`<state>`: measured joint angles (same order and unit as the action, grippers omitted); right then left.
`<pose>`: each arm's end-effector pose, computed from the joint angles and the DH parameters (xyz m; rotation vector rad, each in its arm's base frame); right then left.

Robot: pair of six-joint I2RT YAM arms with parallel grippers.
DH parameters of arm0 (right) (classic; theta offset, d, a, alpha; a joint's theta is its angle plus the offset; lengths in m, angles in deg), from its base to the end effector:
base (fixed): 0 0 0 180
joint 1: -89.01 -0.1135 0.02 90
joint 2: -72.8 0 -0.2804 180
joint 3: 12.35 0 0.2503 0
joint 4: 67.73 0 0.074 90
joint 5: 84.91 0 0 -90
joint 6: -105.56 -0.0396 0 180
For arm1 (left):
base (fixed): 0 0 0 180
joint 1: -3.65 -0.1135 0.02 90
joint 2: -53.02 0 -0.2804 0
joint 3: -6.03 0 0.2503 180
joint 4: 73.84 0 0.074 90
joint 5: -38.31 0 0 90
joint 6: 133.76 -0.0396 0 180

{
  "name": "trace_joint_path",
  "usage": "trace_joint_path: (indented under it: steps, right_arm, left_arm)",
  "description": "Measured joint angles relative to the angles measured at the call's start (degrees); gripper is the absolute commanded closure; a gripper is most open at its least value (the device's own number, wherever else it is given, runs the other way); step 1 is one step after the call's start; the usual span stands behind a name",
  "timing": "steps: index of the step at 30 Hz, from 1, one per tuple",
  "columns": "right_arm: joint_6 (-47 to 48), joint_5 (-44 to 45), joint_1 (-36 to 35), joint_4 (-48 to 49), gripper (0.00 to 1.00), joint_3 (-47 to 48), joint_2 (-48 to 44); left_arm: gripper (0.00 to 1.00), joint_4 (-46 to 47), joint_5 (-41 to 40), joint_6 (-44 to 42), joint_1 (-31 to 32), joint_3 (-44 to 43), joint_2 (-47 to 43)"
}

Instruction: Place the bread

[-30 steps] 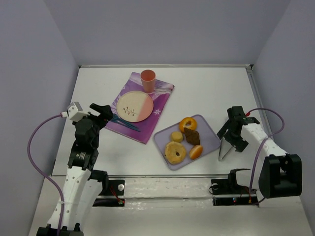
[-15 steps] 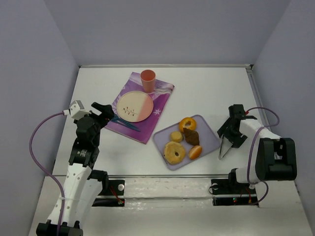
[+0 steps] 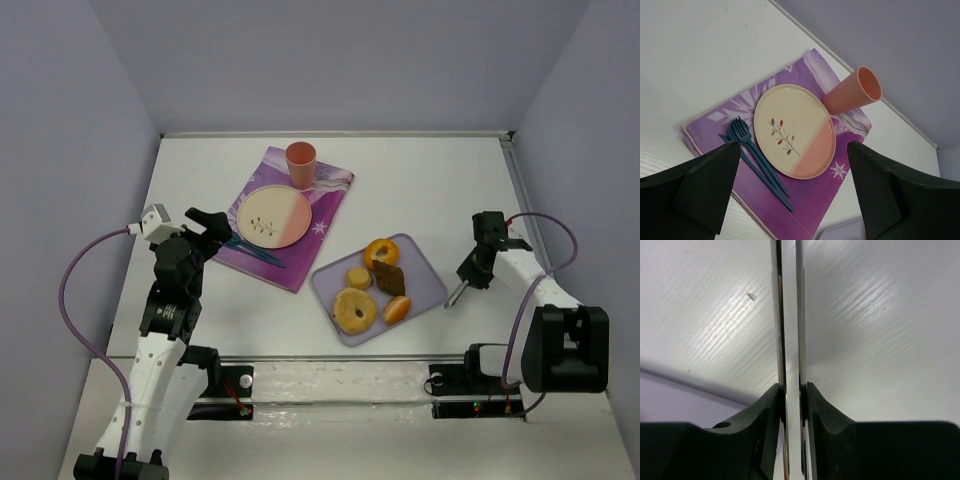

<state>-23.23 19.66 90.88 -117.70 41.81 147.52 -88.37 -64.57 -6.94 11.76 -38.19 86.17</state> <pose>0.2175 -0.0171 0.1902 1.0064 2.5436 -0.1831 0.1431 -0.0115 0.3081 -0.5743 1.5426 -0.4180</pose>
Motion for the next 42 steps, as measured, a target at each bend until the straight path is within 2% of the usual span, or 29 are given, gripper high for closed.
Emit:
trace_joint_path:
  steps: [4,9,12,17,20,29,42]
  right_arm:
    - [3.4,-1.3,0.0,-2.7,0.73,1.9,-8.6]
    - [8.8,-10.1,-0.3,-4.0,0.71,7.5,-18.1]
    - [12.2,-15.9,-4.1,-5.6,0.71,11.9,-21.3]
    - [12.8,-20.3,-15.9,-11.4,0.69,16.0,-21.7]
    - [11.8,-22.5,-18.1,-16.5,0.66,17.0,-21.7]
    - [10.6,-28.5,-18.5,-33.2,0.52,18.6,-21.9]
    - [11.6,-33.4,-18.5,-40.4,0.48,19.8,-20.2]
  left_arm:
    - [0.01,0.0,0.0,0.0,0.0,0.0,0.0]
    - [0.01,0.0,0.4,0.0,0.0,0.0,0.0]
    - [0.01,0.1,0.7,0.0,0.0,0.0,0.0]
    - [0.01,0.3,0.9,0.0,0.0,0.0,0.1]
    - [0.01,0.4,0.9,0.0,0.0,0.0,0.1]
    - [0.01,1.2,2.2,0.0,0.0,0.0,0.0]
    - [0.01,1.3,2.6,0.0,0.0,0.0,-0.7]
